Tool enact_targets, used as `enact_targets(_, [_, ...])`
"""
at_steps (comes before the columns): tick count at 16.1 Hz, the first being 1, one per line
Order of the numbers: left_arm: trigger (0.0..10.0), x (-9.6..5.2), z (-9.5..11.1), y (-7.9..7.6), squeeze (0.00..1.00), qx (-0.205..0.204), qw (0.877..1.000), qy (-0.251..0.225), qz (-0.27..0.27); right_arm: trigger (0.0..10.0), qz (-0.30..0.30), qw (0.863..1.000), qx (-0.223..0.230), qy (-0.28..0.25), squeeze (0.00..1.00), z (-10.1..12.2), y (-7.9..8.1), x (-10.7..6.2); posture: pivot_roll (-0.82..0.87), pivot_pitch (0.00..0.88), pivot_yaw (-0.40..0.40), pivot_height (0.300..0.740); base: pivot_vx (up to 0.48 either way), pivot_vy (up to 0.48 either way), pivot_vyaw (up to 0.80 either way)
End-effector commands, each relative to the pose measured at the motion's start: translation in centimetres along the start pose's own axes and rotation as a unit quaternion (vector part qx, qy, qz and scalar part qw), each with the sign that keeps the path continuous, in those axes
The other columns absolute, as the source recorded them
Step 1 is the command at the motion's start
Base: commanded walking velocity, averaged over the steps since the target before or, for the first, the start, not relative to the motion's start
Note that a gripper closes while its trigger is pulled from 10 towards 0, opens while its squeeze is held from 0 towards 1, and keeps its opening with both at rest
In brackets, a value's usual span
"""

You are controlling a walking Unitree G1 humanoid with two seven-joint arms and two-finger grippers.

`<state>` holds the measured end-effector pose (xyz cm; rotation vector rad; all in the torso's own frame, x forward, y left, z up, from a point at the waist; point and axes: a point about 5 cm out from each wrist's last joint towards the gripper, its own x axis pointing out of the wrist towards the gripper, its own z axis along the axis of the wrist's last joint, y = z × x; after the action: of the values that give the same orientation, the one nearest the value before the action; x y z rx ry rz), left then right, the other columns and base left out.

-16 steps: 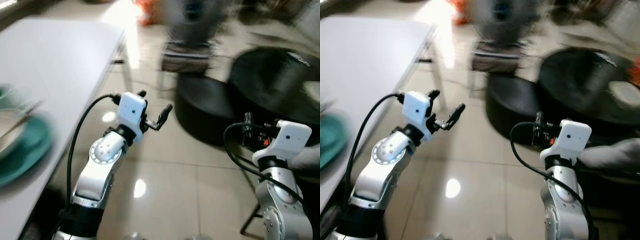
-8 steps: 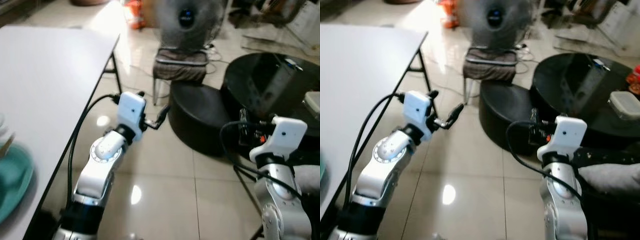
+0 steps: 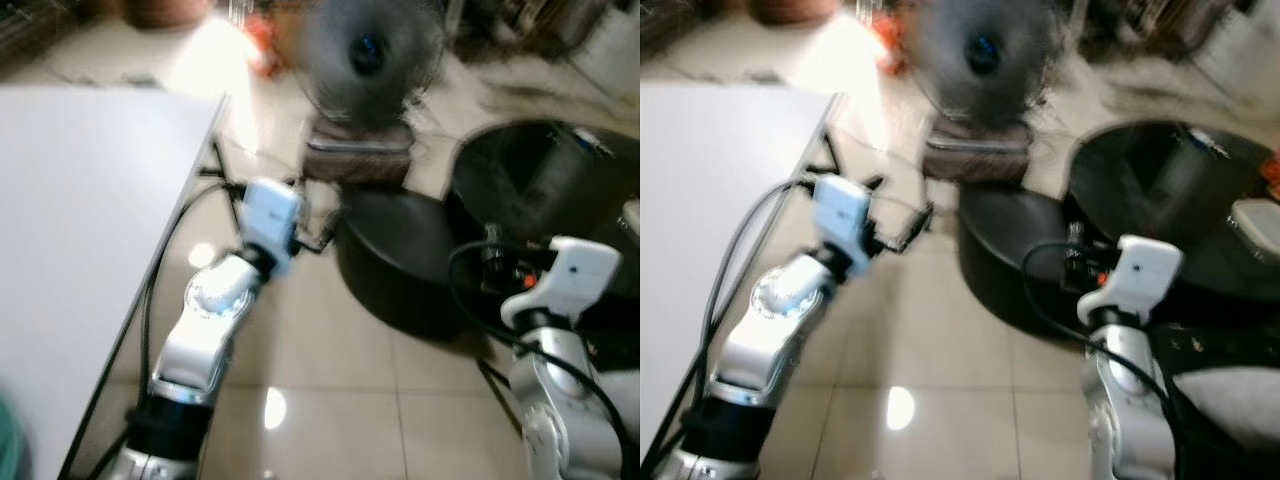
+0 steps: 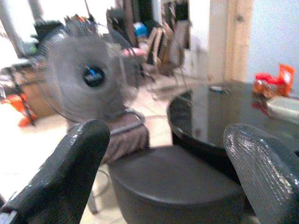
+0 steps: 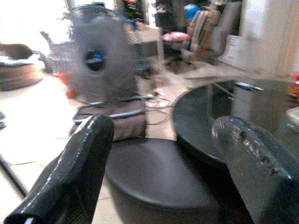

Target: Setting the table

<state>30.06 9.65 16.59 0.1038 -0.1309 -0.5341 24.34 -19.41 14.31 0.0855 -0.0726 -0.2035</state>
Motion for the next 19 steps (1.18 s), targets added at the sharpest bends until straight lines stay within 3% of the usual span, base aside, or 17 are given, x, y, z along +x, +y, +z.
enact_targets(1, [10.0, 0.6, 0.7, -1.1, 0.0, 0.002, 1.0, -0.017, -0.022, 10.0, -0.019, 1.0, -0.006, -0.001, 0.0, 0.1, -1.0, 0.1, -0.02, 0.043, 0.011, 0.74, 0.48, 0.0, -0.75])
enact_targets(6, [10.0, 0.7, 0.7, -0.9, 0.0, 0.005, 1.0, -0.016, -0.02, 10.0, -0.007, 1.0, -0.014, 0.016, 0.0, -0.5, -0.9, 0.3, -0.02, 0.041, 0.009, 0.74, 0.48, 0.0, -0.43])
enact_targets(9, [10.0, 0.4, -1.6, 0.4, 0.0, 0.004, 1.0, 0.029, 0.004, 10.0, 0.067, 0.985, -0.007, 0.158, 0.0, -6.2, 0.5, 0.5, -0.01, 0.008, 0.007, 0.74, 0.476, 0.0, 0.0])
enact_targets(10, [10.0, 0.3, -2.3, 1.0, 0.0, 0.007, 0.999, 0.043, 0.012, 10.0, 0.077, 0.981, -0.008, 0.177, 0.0, -7.2, 0.7, 0.7, 0.0, 0.0, 0.008, 0.74, 0.446, 0.0, 0.8])
enact_targets(11, [10.0, -0.1, -3.8, 2.5, 0.0, 0.007, 0.996, 0.081, 0.043, 10.0, 0.091, 0.975, -0.02, 0.204, 0.0, -9.2, 1.0, 1.4, 0.0, 0.001, 0.02, 0.74, 0.442, 0.0, 0.8])
enact_targets(12, [10.0, -0.4, -5.0, 3.4, 0.0, 0.005, 0.992, 0.111, 0.062, 10.0, 0.075, 0.971, -0.005, 0.225, 0.0, -10.5, 0.9, 1.9, 0.0, 0.0, 0.025, 0.74, 0.424, 0.0, 0.0])
enact_targets(14, [10.0, -0.8, -5.7, 4.1, 0.0, 0.02, 0.989, 0.13, 0.066, 10.0, 0.076, 0.965, 0.013, 0.251, 0.0, -11.5, 1.0, 2.2, 0.0, 0.002, 0.032, 0.74, 0.352, 0.0, 0.0])
enact_targets(15, [10.0, -1.2, -6.8, 4.2, 0.0, 0.01, 0.985, 0.159, 0.063, 10.0, 0.072, 0.96, 0.049, 0.267, 0.0, -12.3, 1.2, 2.3, 0.02, 0.004, 0.029, 0.74, 0.0, 0.0, 0.0])
enact_targets(16, [10.0, -1.8, -8.6, 3.9, 0.0, 0.005, 0.978, 0.202, 0.051, 10.0, 0.073, 0.952, 0.057, 0.29, 0.0, -13.4, 1.4, 2.2, 0.03, 0.007, 0.025, 0.74, 0.0, 0.0, 0.0])
enact_targets(18, [10.0, -3.8, -13.0, 3.0, 0.0, 0.011, 0.955, 0.293, 0.037, 10.0, 0.095, 0.934, 0.017, 0.344, 0.0, -15.9, 1.7, 1.0, 0.04, 0.018, 0.02, 0.74, 0.0, 0.0, 0.0])
enact_targets(19, [10.0, -5.3, -15.3, 2.6, 0.0, -0.009, 0.94, 0.339, 0.045, 10.0, 0.106, 0.923, 0.004, 0.37, 0.0, -17.1, 1.8, 0.1, 0.04, 0.022, 0.019, 0.74, 0.0, 0.0, 0.0])
